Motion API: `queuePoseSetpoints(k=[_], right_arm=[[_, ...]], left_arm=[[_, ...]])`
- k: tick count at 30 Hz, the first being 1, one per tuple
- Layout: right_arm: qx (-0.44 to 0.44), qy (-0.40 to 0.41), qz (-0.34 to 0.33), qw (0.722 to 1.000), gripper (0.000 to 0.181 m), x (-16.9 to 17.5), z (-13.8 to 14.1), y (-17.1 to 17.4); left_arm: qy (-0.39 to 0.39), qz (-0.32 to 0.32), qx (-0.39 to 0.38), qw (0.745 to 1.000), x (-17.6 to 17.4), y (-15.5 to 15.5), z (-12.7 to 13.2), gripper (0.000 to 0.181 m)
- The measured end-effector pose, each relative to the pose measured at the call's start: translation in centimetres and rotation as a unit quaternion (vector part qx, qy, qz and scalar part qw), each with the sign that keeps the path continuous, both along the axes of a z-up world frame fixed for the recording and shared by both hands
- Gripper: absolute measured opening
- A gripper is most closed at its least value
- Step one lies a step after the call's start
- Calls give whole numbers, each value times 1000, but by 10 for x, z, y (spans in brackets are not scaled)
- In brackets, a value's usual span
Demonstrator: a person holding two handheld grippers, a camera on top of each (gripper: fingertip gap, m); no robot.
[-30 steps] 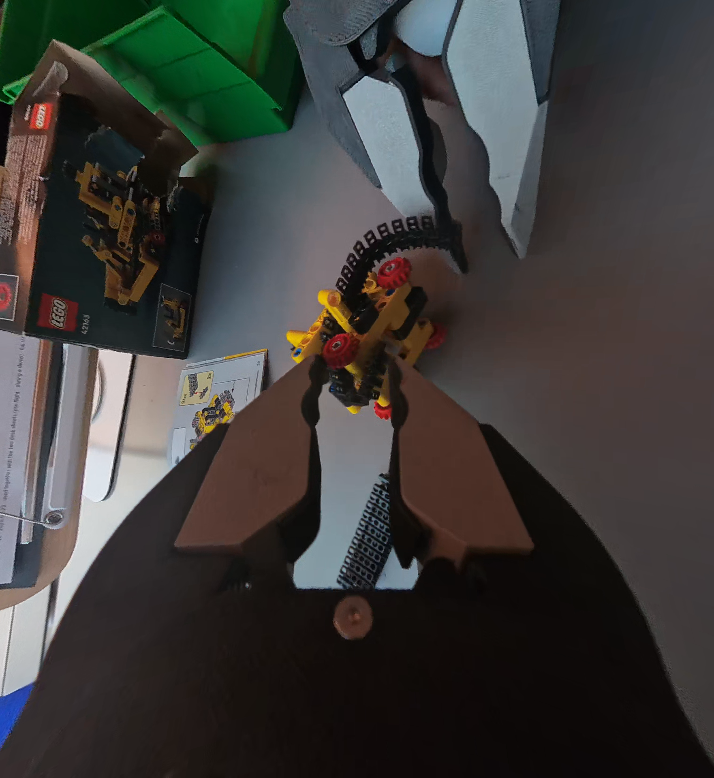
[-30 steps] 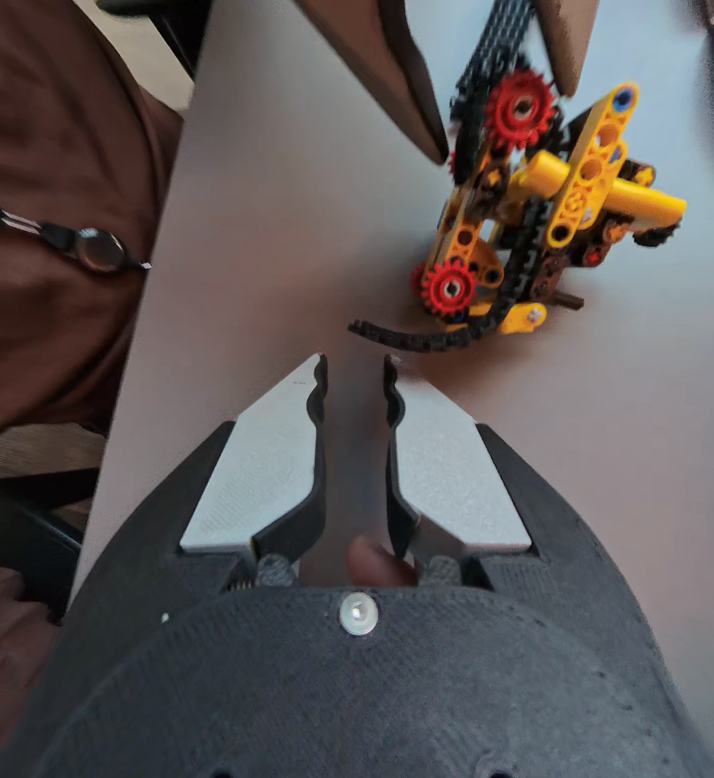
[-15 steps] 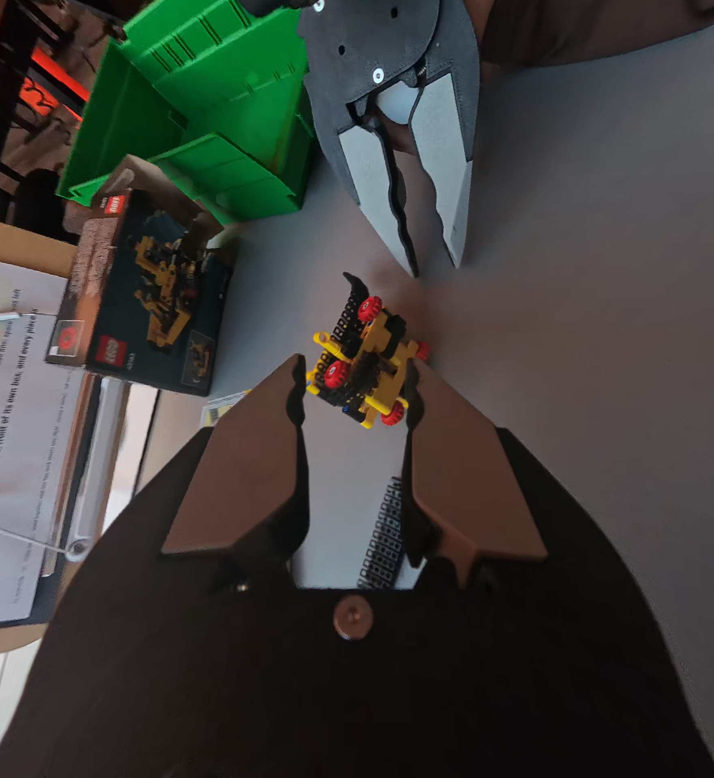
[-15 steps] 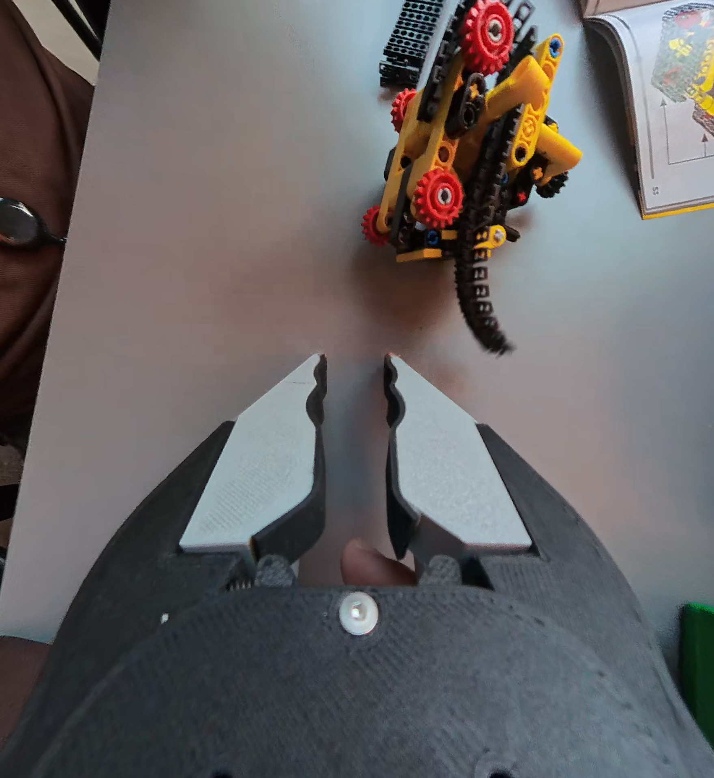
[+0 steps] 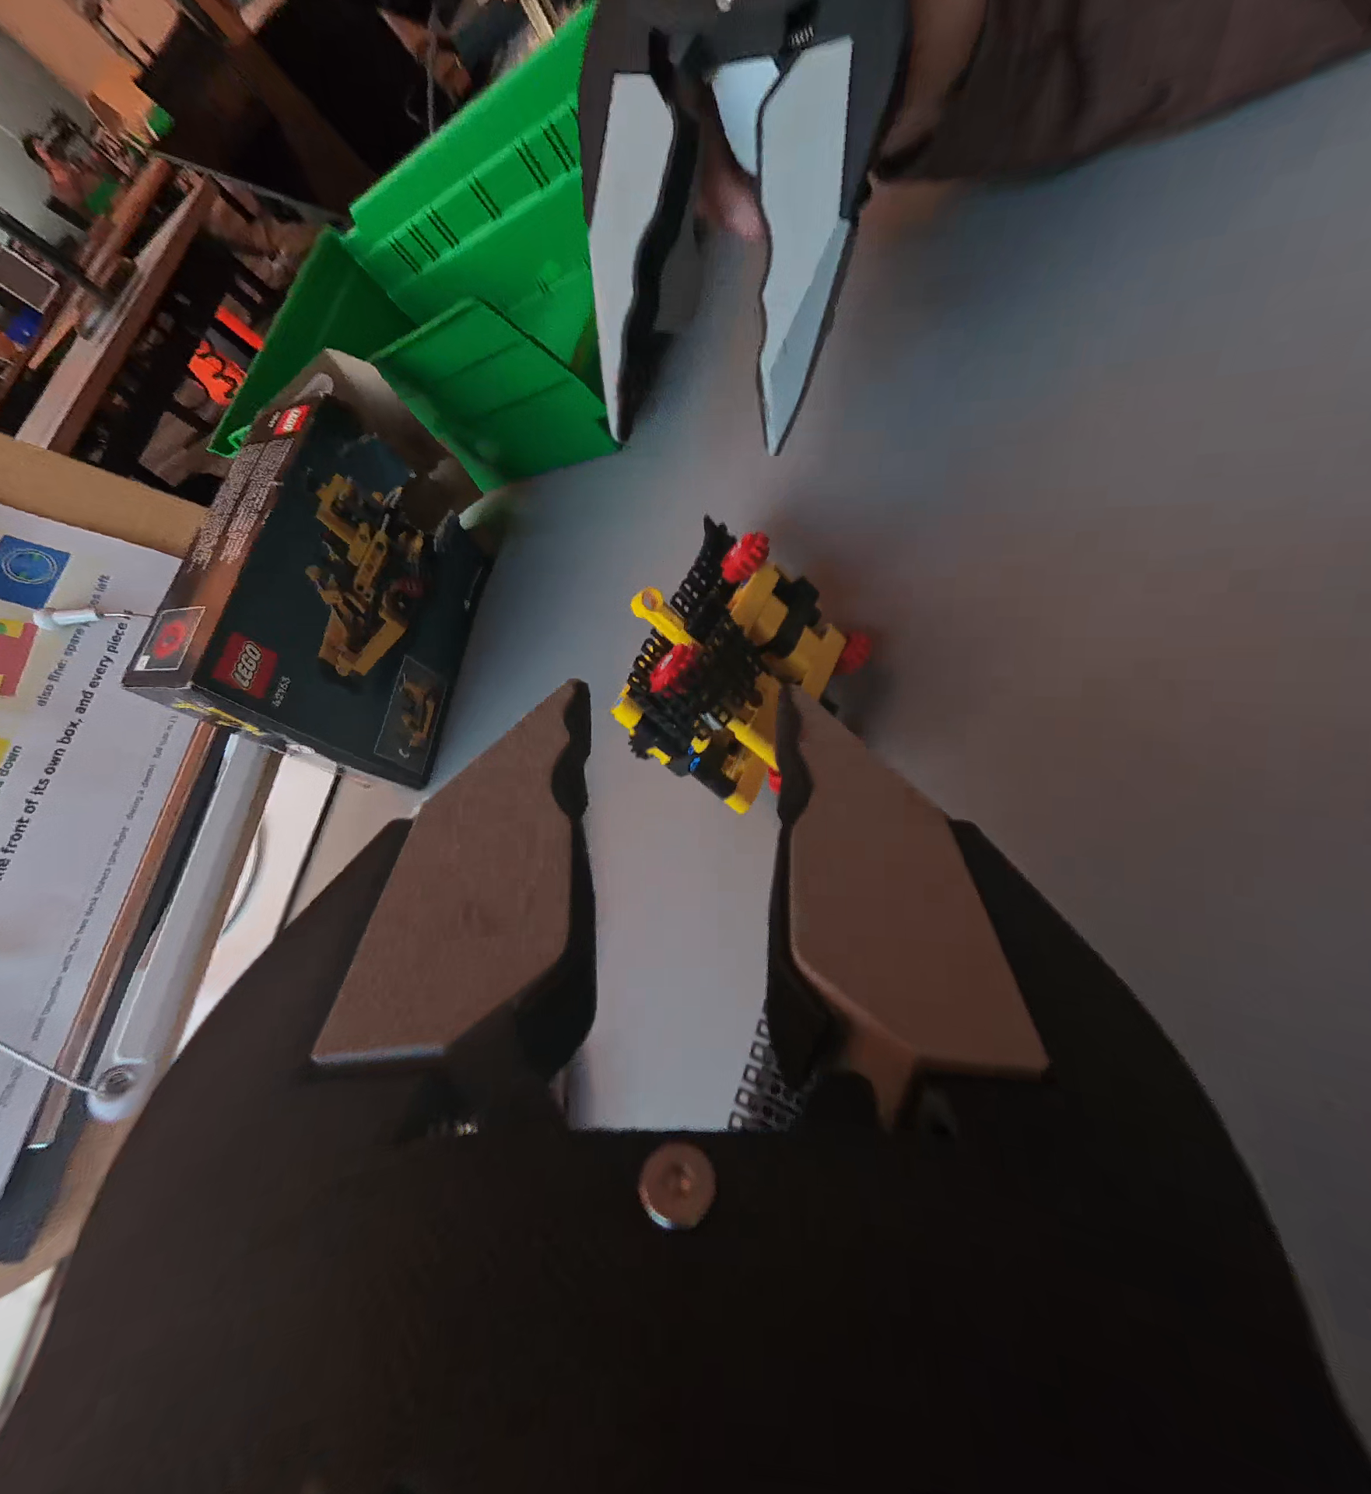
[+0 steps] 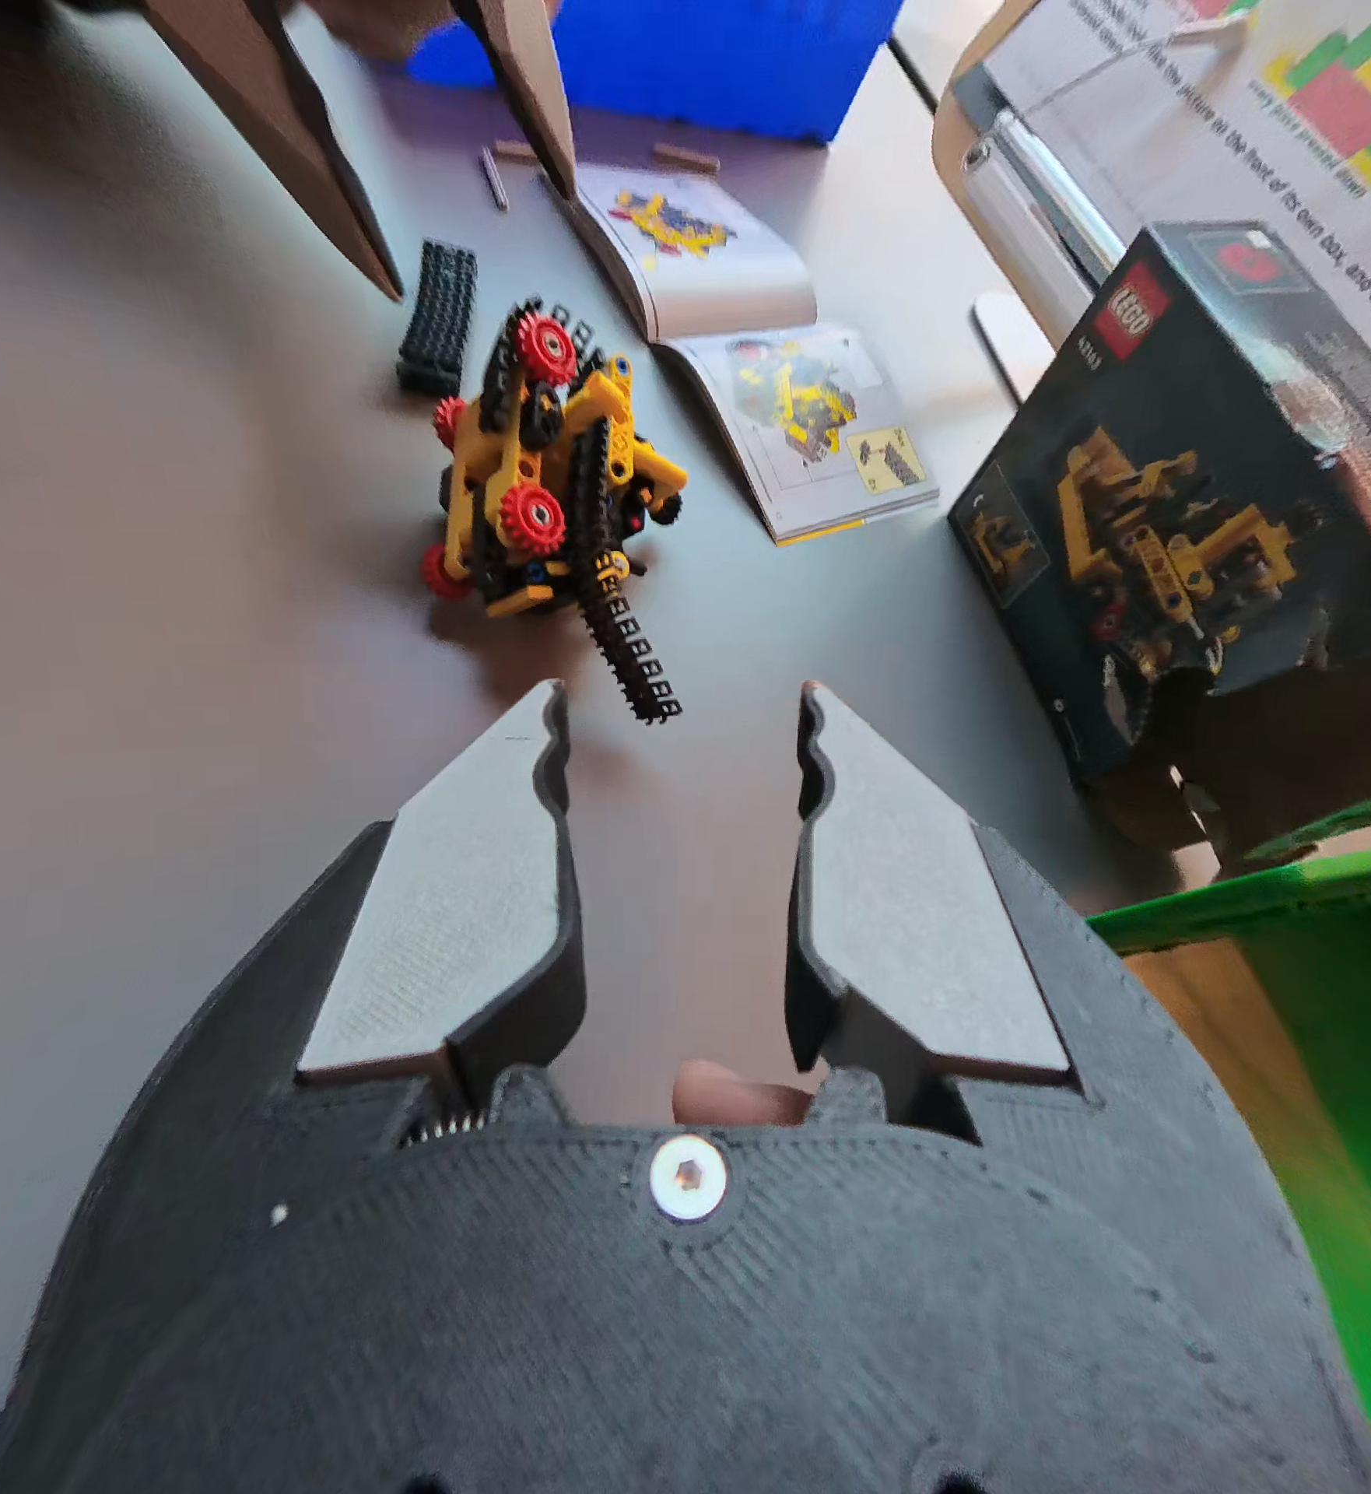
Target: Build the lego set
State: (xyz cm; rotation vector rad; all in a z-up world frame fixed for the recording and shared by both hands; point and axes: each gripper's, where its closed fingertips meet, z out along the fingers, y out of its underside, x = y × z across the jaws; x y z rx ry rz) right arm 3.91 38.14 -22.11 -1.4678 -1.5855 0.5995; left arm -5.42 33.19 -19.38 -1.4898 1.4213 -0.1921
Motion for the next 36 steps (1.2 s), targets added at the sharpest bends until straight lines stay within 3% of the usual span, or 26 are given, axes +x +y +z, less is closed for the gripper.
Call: queuePoseSetpoints(k=[4, 8, 13, 17, 28, 36], right_arm=[[34, 46, 4, 998, 58, -3, 18, -6], [128, 42, 6, 991, 27, -6, 19, -14], [187, -33, -28, 981, 47, -4, -3, -3], [205, -60, -35, 976, 43, -7, -12, 2], [185, -92, -28, 978, 40, -18, -33, 6], [196, -96, -16, 976, 17, -24, -36, 2]], left_arm=[[-39, -2, -46, 998, 2, -7, -7, 53], [24, 32, 16, 999, -13, 8, -21, 49], [69, 33, 97, 992, -17, 14, -22, 44], [81, 17, 179, 980, -13, 11, -10, 33], [76, 1, 150, 986, 1, 7, -11, 36], [85, -5, 138, 987, 6, 7, -18, 35]])
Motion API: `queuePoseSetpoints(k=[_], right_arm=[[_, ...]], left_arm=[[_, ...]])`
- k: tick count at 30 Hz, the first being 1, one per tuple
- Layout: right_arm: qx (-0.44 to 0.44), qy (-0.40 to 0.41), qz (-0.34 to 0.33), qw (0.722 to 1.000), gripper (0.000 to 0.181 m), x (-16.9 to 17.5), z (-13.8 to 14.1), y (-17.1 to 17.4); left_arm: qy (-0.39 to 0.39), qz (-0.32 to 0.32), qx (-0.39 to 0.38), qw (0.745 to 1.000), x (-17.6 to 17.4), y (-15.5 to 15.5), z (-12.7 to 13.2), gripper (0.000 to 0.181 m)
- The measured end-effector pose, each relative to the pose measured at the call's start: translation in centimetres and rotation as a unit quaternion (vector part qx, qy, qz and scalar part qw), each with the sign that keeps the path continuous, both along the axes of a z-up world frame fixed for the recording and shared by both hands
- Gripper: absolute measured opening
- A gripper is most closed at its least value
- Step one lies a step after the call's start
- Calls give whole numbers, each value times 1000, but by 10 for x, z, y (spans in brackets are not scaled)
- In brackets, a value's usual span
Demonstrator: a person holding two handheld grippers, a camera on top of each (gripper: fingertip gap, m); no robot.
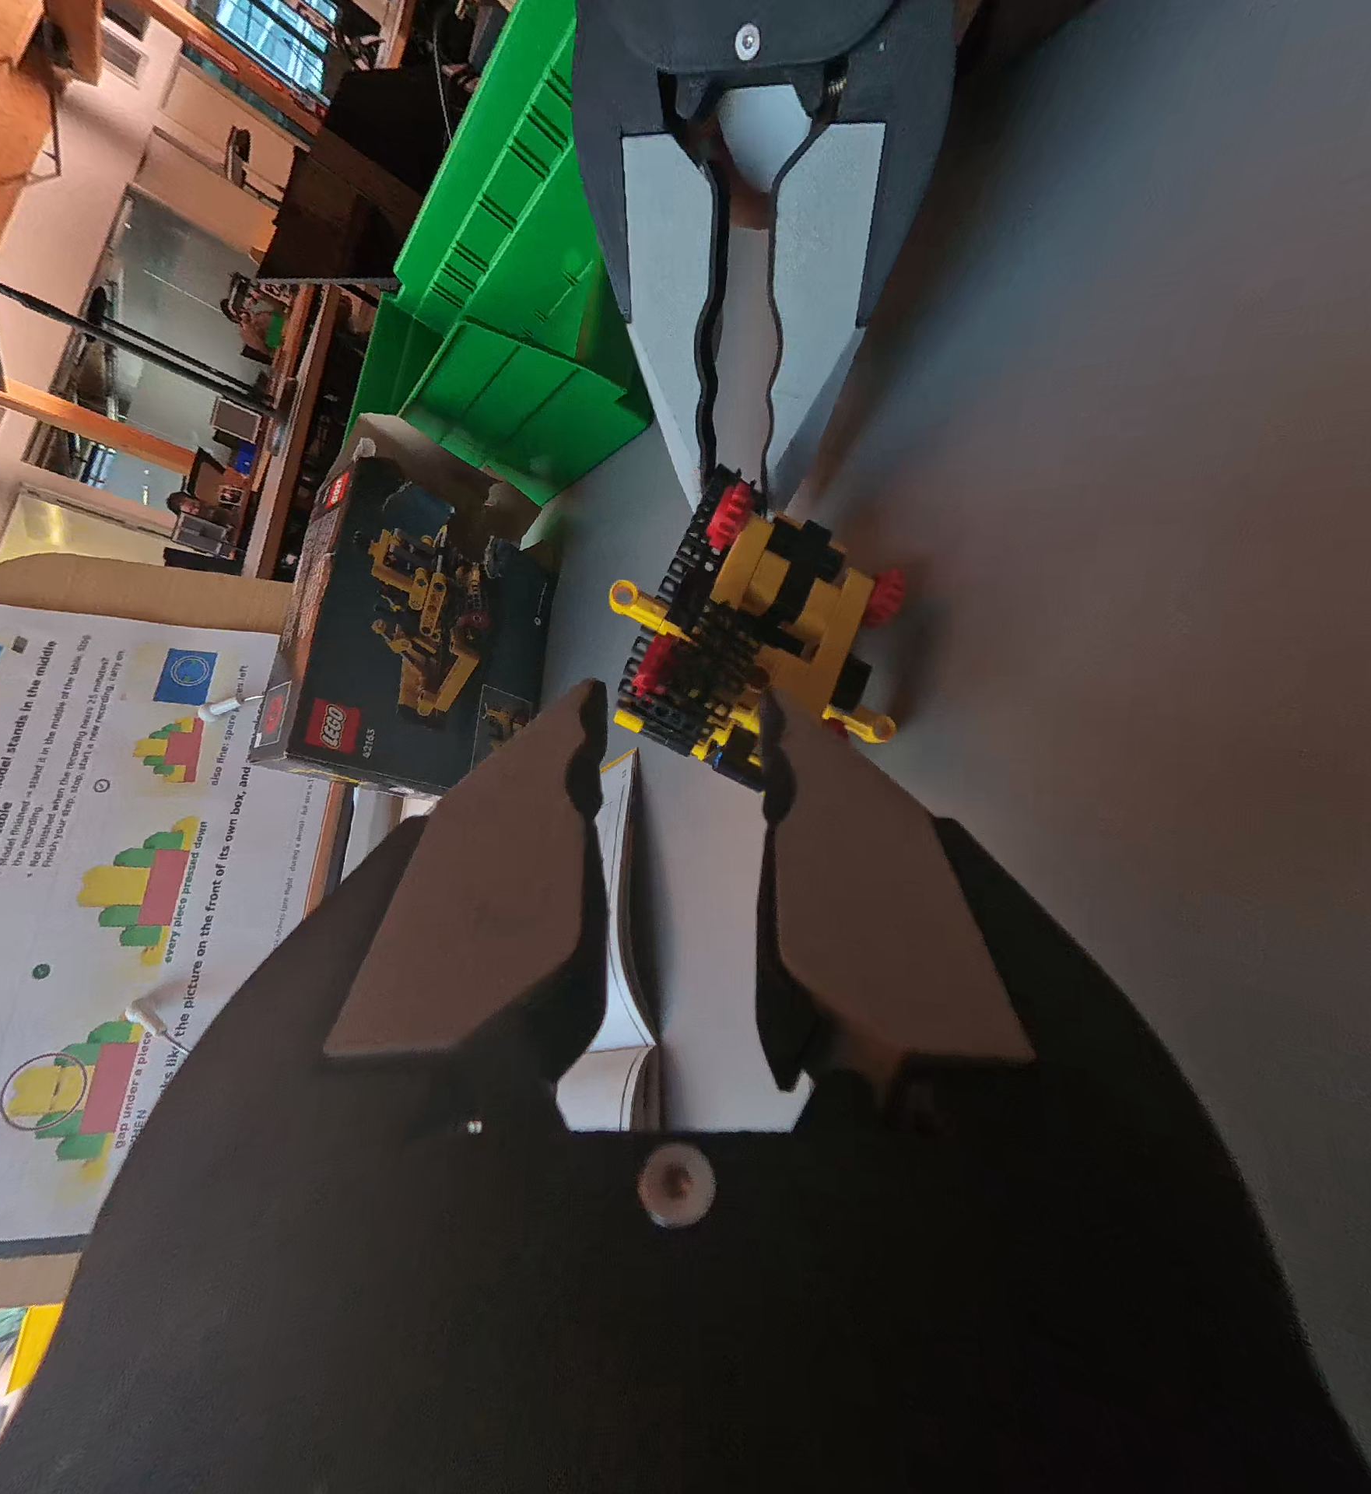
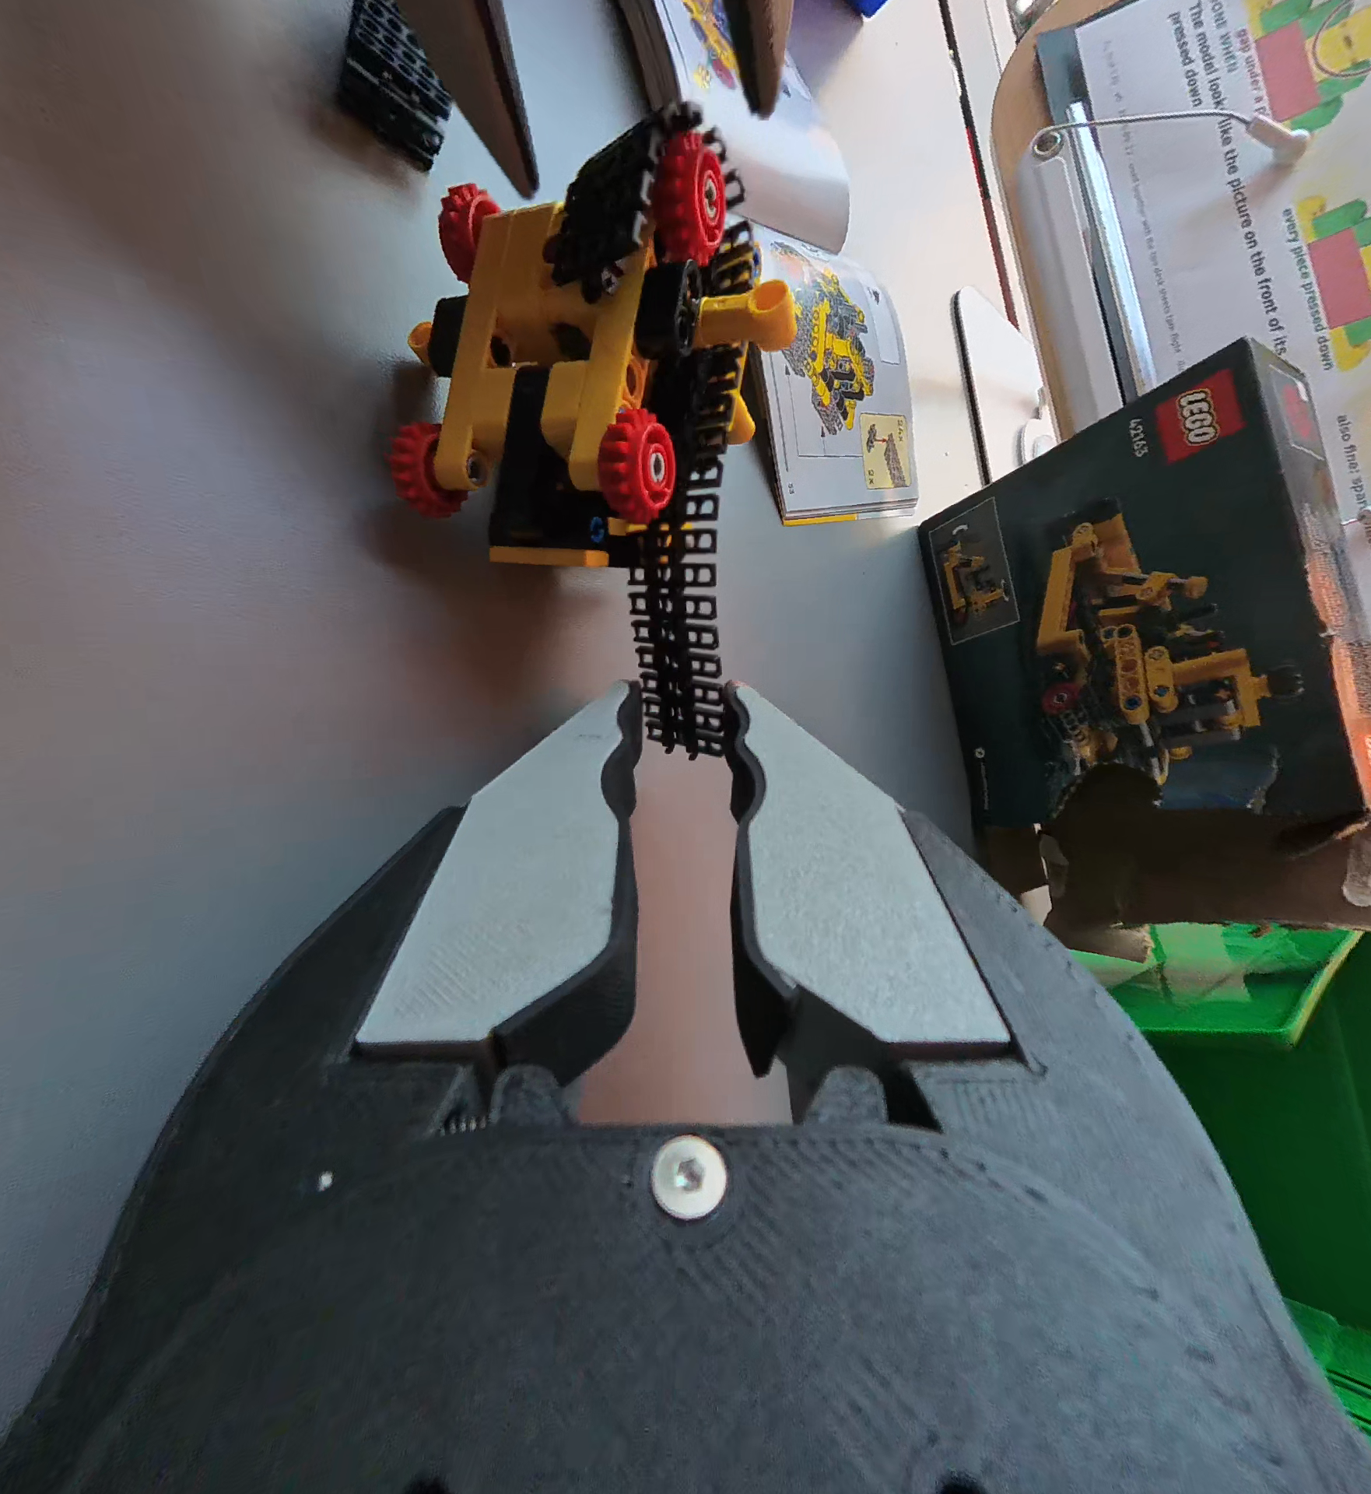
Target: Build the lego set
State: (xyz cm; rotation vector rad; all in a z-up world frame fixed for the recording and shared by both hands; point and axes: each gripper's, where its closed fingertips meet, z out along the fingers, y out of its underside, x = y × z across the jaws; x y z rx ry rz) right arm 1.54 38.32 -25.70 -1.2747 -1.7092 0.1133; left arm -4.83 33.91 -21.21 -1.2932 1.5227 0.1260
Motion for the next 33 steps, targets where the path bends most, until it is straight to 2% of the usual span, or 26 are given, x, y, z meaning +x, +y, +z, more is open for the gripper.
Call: queuePoseSetpoints(k=[7, 17, 23, 33], right_arm=[[-5, 16, 3, 1000, 16, 0, 7, -6], [1, 31, 9, 999, 15, 3, 17, -16], [-7, 34, 14, 999, 15, 3, 17, -20], [-10, 38, 22, 999, 15, 2, 20, -26]], left_arm=[[13, 0, 29, 999, 5, 3, -1, 21], [39, -4, 91, 995, 2, 3, 0, 19], [24, -7, 100, 995, 0, 1, 8, 19], [35, -26, 105, 994, 6, -7, 5, 19]])
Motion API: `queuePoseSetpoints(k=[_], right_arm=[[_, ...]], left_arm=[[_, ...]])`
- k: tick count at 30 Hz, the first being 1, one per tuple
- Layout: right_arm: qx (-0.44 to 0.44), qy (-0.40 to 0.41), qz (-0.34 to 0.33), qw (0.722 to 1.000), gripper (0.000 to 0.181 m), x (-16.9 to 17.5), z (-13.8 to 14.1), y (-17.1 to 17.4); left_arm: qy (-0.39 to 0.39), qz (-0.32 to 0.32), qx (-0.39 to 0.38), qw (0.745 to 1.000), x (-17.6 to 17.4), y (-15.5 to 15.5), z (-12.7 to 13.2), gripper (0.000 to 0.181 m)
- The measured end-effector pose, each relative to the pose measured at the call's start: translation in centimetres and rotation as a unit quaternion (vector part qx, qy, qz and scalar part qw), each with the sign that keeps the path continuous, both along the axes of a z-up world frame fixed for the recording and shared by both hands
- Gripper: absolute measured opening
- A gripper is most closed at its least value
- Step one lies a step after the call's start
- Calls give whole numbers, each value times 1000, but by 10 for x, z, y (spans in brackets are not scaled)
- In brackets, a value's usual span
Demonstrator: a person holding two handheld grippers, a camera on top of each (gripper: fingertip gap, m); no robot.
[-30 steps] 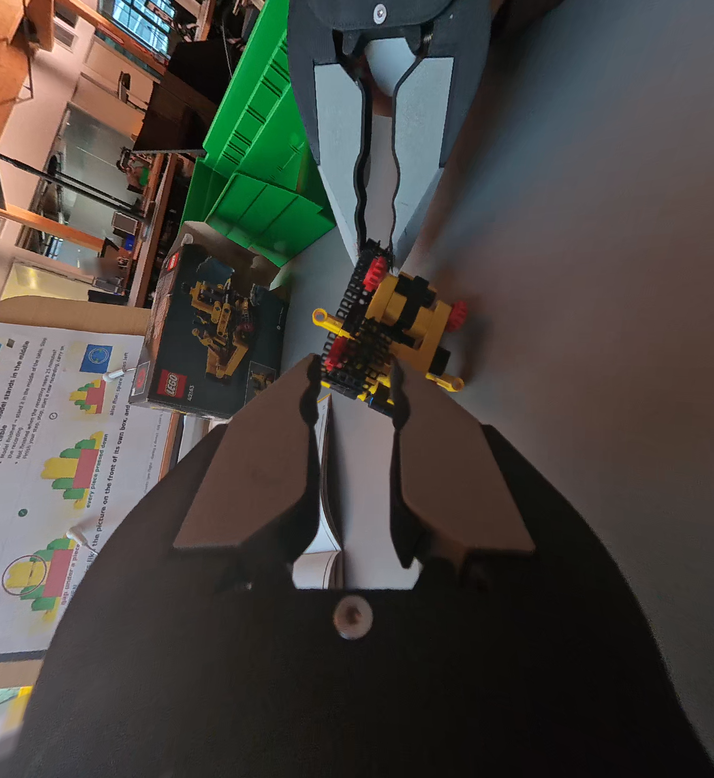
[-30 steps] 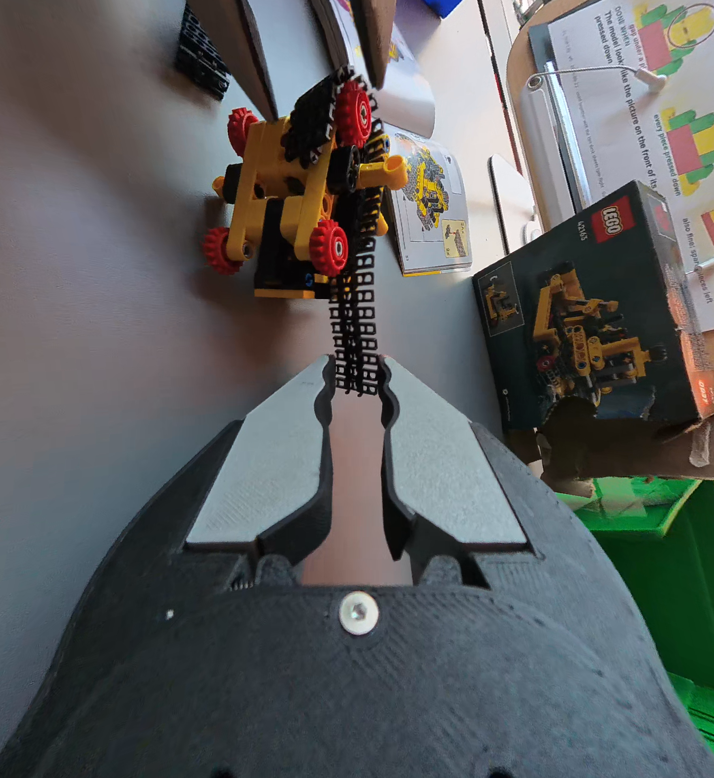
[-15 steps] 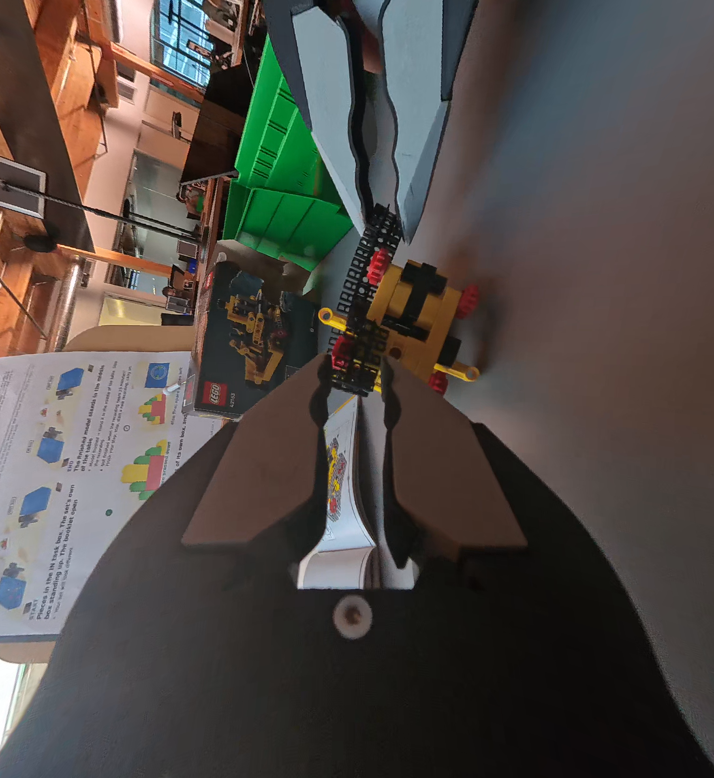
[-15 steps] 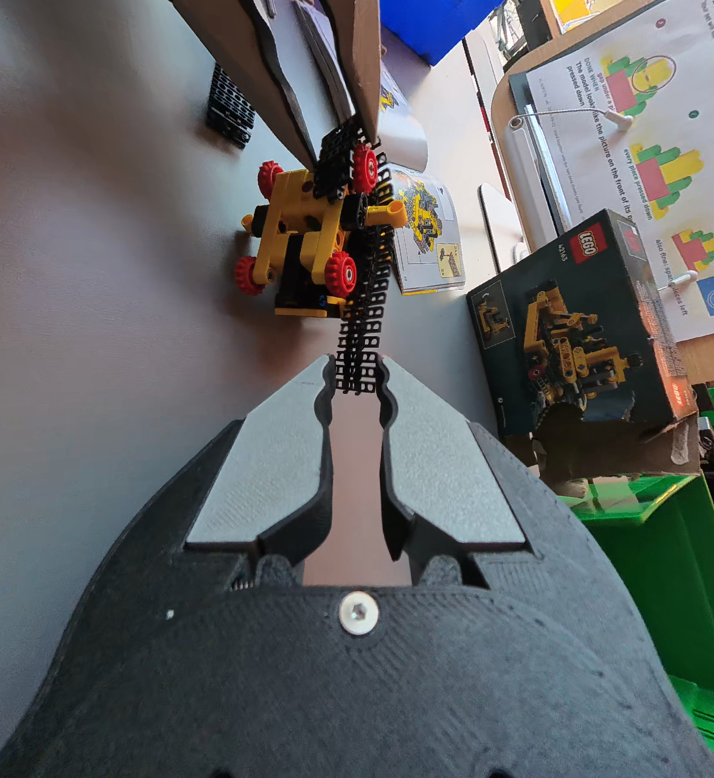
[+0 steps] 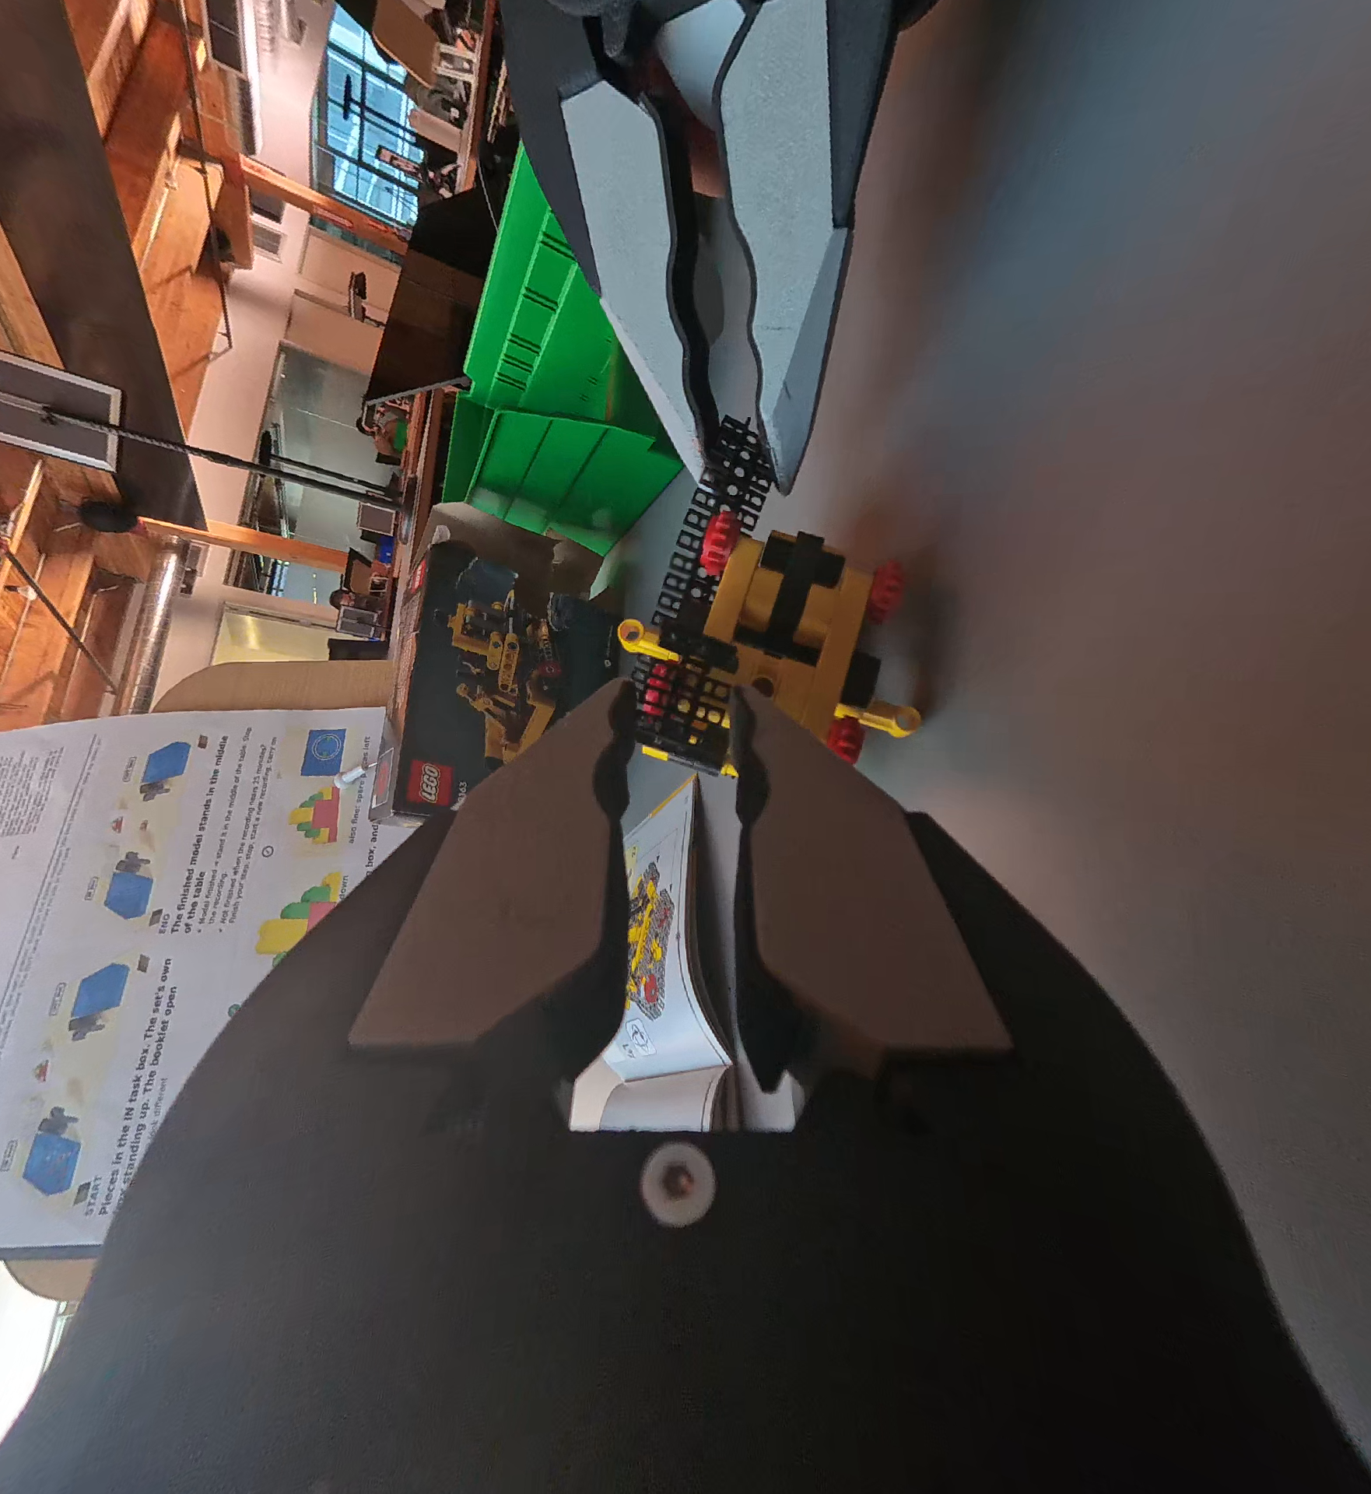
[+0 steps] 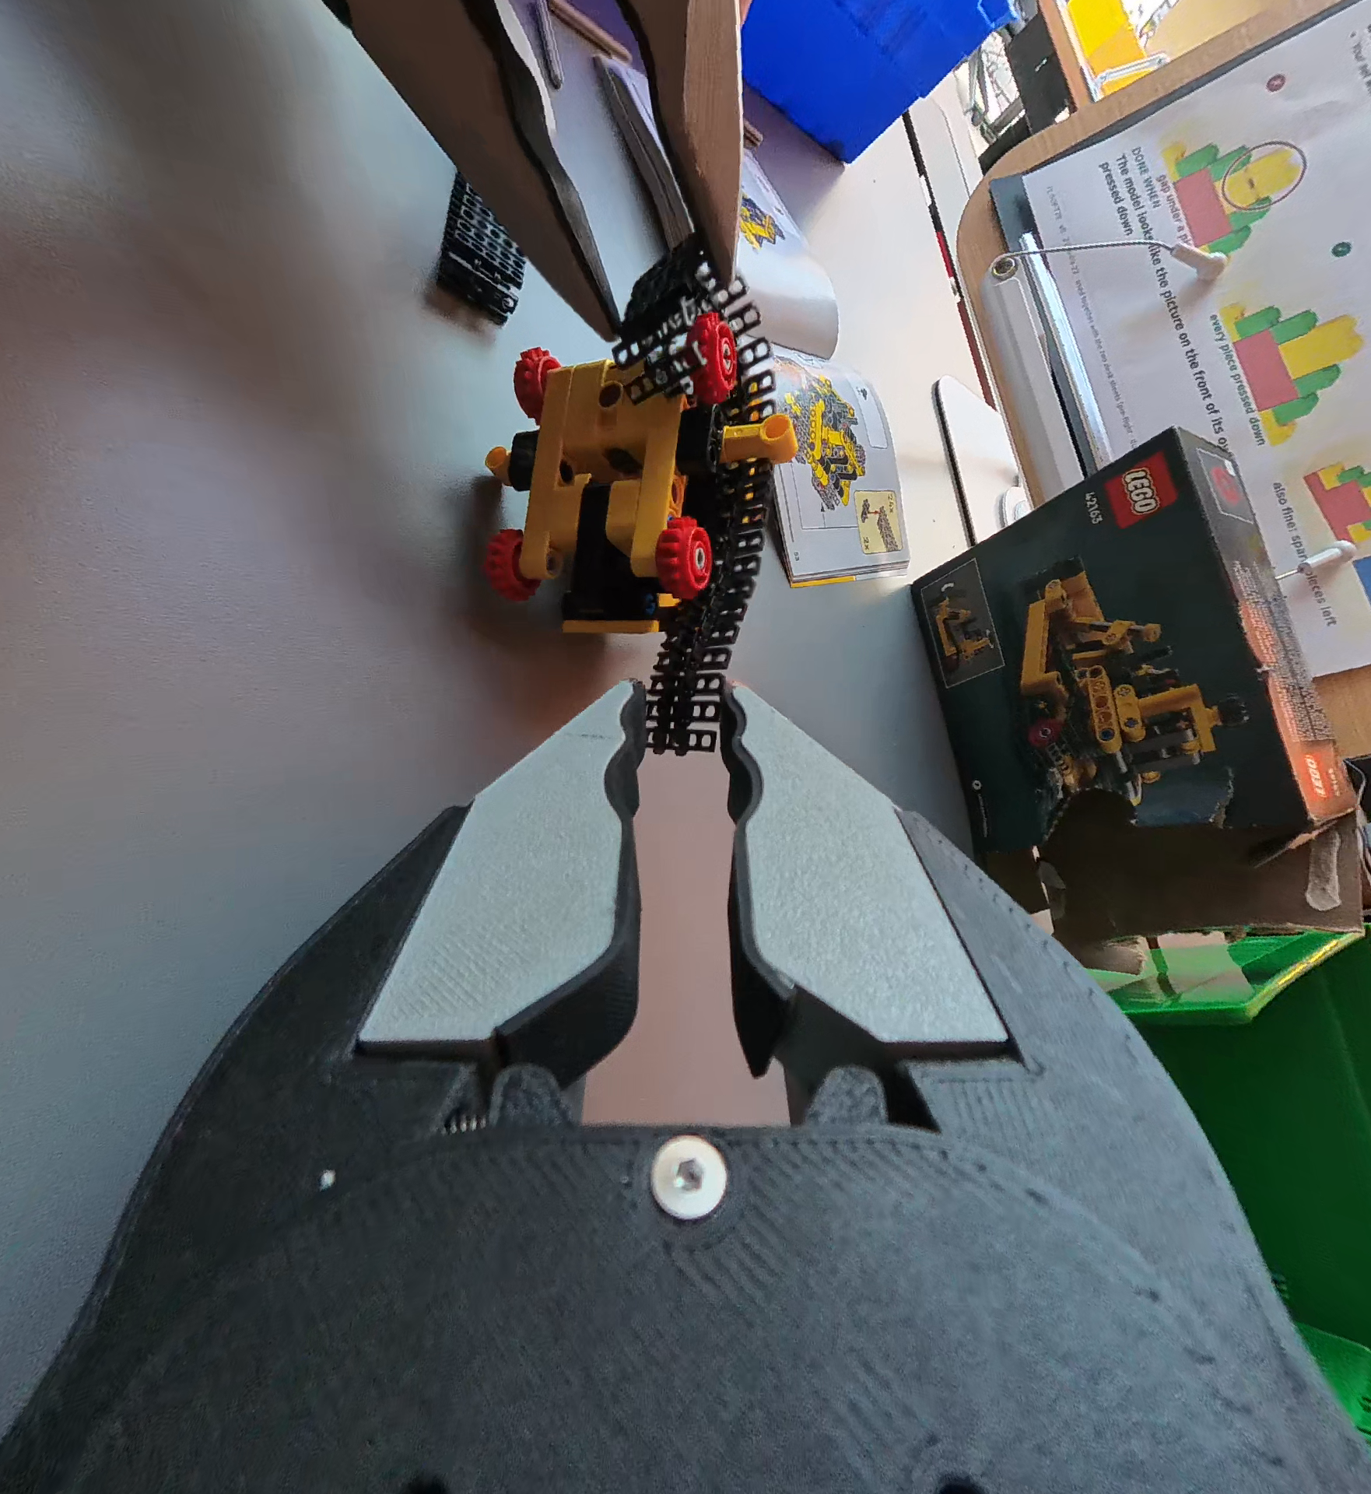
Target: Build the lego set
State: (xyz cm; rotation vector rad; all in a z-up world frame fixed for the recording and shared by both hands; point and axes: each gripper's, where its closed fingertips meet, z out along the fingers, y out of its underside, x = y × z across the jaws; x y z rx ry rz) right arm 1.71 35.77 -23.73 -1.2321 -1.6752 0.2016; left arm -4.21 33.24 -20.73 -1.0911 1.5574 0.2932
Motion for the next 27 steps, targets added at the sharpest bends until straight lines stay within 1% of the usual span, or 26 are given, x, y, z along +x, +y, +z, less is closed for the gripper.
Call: queuePoseSetpoints(k=[7, 15, 18, 27], right_arm=[[-7, 11, 10, 1000, 14, -1, 5, -6], [-15, 13, 25, 999, 11, 2, 5, -16], [-22, 15, 28, 999, 10, 1, 5, -17], [-75, 22, 25, 997, 9, 4, 1, -14]], left_arm=[[7, 7, 13, 1000, 1, 2, 0, 18], [14, 5, 13, 1000, 5, 1, -5, 19], [23, 7, 24, 999, 5, 4, -5, 19], [18, 6, 12, 1000, 4, 8, -3, 18]])
